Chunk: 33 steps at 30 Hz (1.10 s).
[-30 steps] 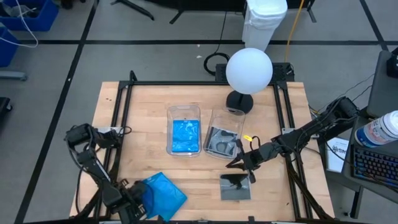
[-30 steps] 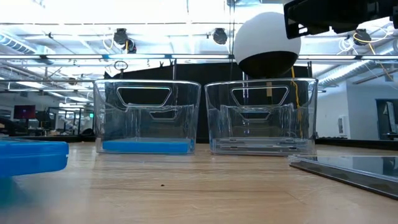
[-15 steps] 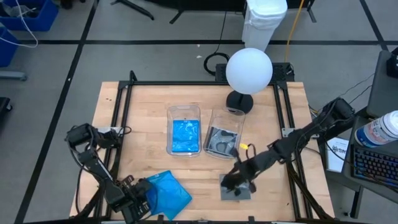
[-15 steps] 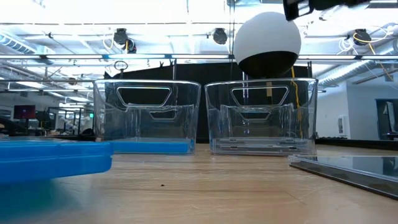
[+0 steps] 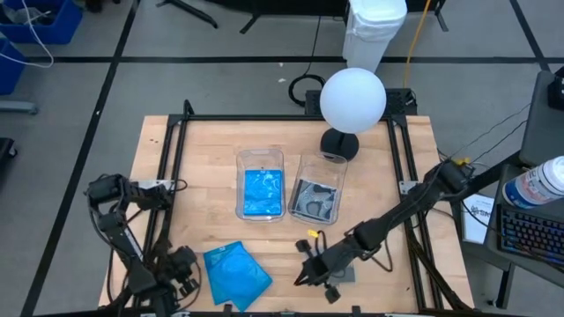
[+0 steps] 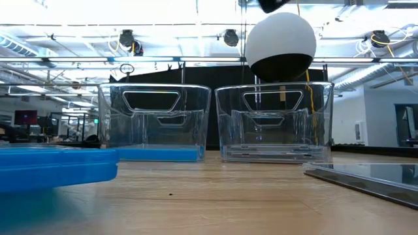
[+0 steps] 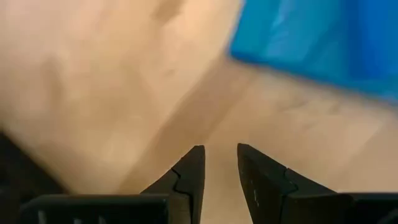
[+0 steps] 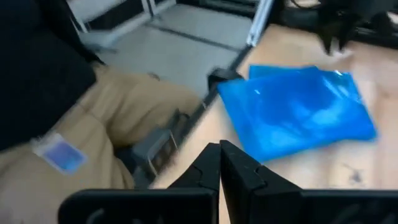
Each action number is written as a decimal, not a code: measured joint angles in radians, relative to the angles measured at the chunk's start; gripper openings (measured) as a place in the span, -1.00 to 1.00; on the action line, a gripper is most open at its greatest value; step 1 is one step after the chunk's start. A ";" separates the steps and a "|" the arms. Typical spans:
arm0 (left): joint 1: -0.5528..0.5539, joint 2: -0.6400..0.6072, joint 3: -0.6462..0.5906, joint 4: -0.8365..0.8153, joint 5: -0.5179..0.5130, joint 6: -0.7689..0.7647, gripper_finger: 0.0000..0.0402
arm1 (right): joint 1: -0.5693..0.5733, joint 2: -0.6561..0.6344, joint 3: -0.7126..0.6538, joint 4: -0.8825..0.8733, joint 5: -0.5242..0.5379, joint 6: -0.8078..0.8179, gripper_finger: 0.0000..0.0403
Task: Pick & place jewel cases by type
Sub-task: Put the blue cd case into the left transparent bin
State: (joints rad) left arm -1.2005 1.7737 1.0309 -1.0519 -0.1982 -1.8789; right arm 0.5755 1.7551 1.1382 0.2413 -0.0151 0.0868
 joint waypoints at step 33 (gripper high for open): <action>-0.079 -0.007 0.005 0.064 -0.305 0.226 -0.49 | -0.119 0.425 0.094 0.367 -0.116 0.942 -0.08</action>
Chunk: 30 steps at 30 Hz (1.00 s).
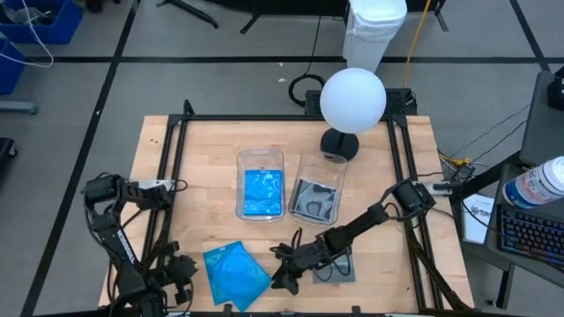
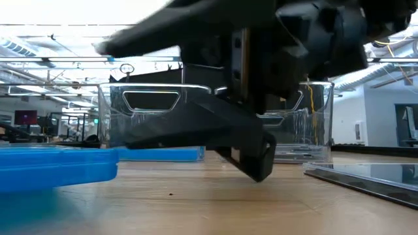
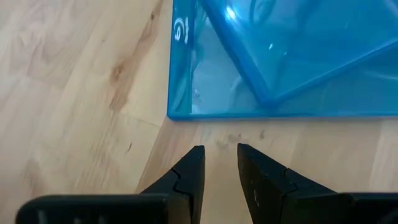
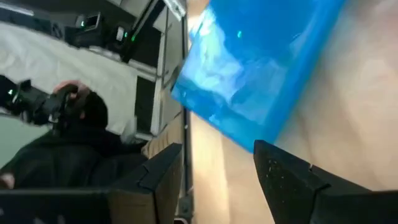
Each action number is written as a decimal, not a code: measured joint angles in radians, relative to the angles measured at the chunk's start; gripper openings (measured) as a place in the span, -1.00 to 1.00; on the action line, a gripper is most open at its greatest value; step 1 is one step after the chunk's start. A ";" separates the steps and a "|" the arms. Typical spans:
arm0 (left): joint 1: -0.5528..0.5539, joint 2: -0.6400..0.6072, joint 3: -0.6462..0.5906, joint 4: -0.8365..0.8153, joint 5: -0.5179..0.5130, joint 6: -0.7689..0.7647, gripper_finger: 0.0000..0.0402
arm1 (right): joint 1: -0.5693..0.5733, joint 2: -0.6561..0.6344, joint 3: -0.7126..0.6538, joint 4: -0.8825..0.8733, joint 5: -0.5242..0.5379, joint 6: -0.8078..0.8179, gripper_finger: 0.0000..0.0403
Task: Pick & place jewel cases by type
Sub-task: Put the blue cd case into the left transparent bin
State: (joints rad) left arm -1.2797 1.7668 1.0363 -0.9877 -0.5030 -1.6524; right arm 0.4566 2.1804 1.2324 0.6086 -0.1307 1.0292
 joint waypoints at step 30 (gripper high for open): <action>-0.003 -0.001 0.001 0.066 -0.040 0.025 -0.49 | -0.039 -0.053 0.065 -0.400 -0.005 -0.084 -0.02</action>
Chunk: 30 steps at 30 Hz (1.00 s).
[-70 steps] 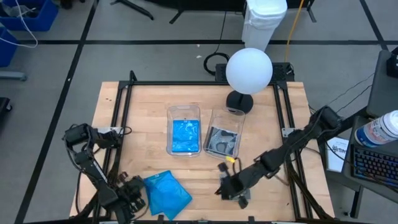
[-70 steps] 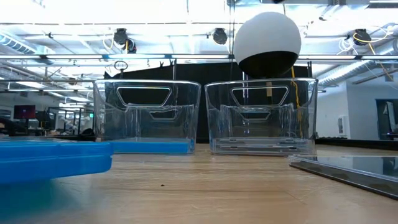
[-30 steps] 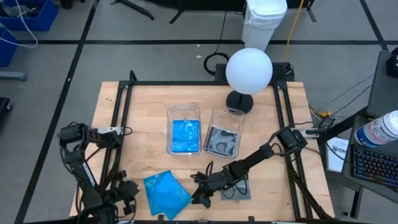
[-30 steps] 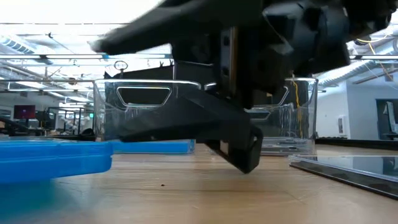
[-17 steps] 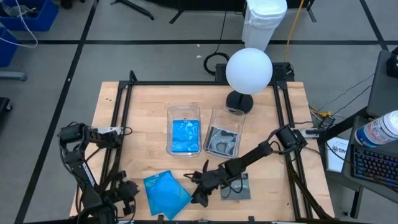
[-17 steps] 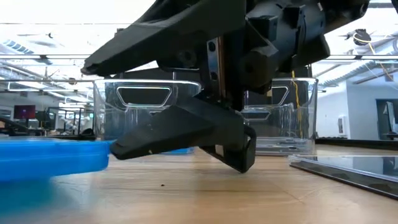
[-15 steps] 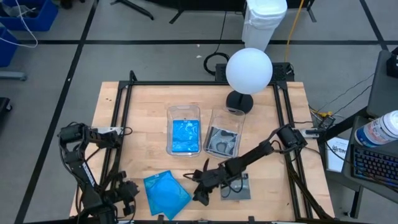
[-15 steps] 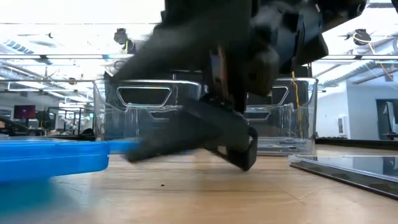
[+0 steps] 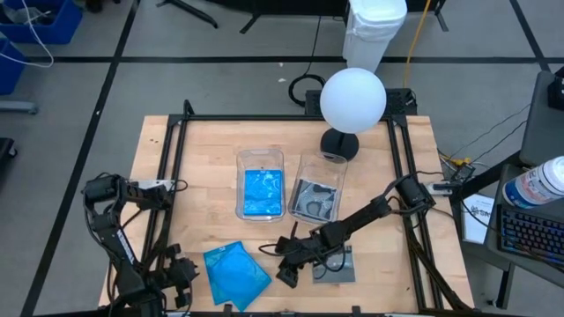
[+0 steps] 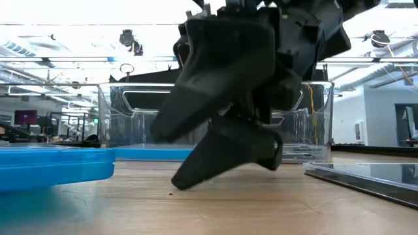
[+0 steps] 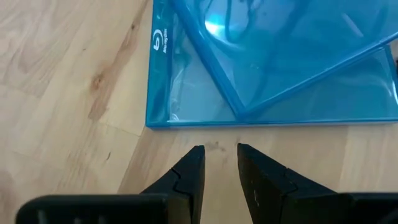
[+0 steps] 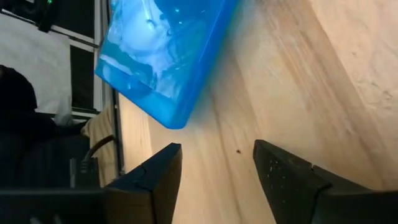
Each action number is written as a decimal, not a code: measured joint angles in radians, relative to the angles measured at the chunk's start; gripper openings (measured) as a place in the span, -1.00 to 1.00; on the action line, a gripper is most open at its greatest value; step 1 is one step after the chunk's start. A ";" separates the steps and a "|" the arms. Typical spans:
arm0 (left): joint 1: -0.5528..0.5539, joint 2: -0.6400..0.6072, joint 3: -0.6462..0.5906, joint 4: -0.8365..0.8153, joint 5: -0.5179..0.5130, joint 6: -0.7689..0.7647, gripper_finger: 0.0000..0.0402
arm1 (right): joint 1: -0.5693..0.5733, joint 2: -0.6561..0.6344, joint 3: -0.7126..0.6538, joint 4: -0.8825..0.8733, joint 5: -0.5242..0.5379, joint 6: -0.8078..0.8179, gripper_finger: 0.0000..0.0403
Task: Pick & place jewel cases by type
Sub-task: Put the blue cd case into the left transparent bin
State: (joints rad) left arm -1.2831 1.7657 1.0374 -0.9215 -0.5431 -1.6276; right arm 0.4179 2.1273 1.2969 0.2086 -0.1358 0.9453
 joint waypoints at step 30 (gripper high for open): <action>0.000 0.000 0.000 -0.003 0.000 0.020 -0.49 | 0.022 0.064 0.043 0.131 0.092 0.088 0.15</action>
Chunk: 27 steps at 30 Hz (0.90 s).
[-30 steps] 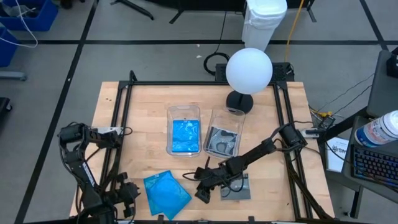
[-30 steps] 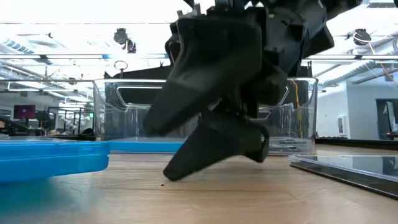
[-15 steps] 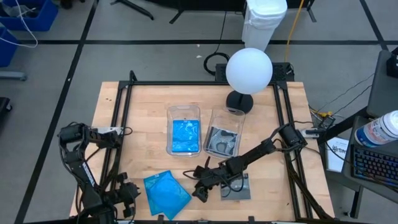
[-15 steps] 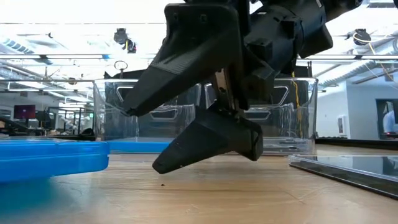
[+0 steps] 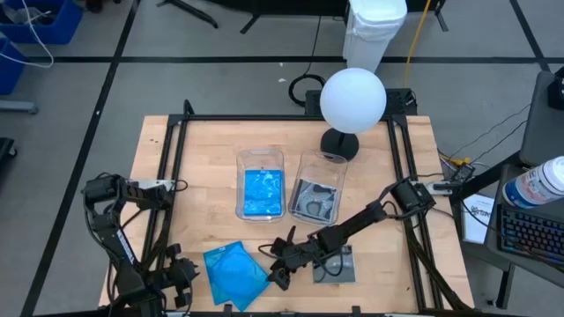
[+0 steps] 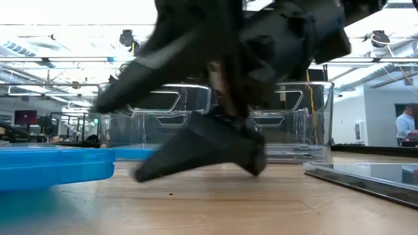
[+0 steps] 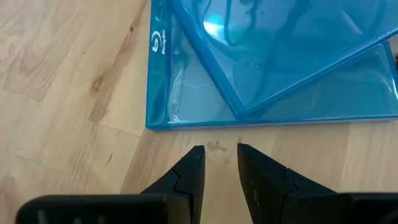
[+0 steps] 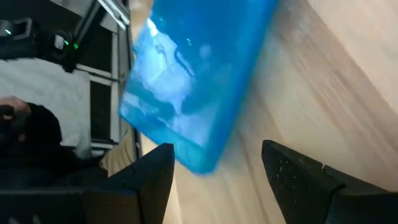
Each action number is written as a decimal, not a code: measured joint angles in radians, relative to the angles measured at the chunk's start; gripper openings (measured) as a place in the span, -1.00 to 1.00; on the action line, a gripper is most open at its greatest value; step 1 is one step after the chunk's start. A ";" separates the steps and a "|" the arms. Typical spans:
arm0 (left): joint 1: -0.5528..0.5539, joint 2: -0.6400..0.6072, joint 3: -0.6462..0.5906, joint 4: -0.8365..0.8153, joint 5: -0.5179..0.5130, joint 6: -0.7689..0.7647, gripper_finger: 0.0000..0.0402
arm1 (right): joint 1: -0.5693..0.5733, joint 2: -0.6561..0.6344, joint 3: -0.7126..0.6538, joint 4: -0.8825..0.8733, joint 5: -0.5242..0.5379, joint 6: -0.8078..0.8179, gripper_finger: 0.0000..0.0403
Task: Pick & place jewel cases by type
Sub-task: Put the blue cd case into the left transparent bin
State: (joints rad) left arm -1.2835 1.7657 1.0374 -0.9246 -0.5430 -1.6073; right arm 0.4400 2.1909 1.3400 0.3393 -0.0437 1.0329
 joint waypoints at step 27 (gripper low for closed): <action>-0.013 0.000 0.000 0.002 0.014 -0.006 -0.49 | 0.039 0.064 0.095 -0.042 -0.025 -0.026 0.06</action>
State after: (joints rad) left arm -1.2964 1.7657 1.0374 -0.9226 -0.5289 -1.6131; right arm 0.4793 2.2551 1.4349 0.2970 -0.0689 1.0072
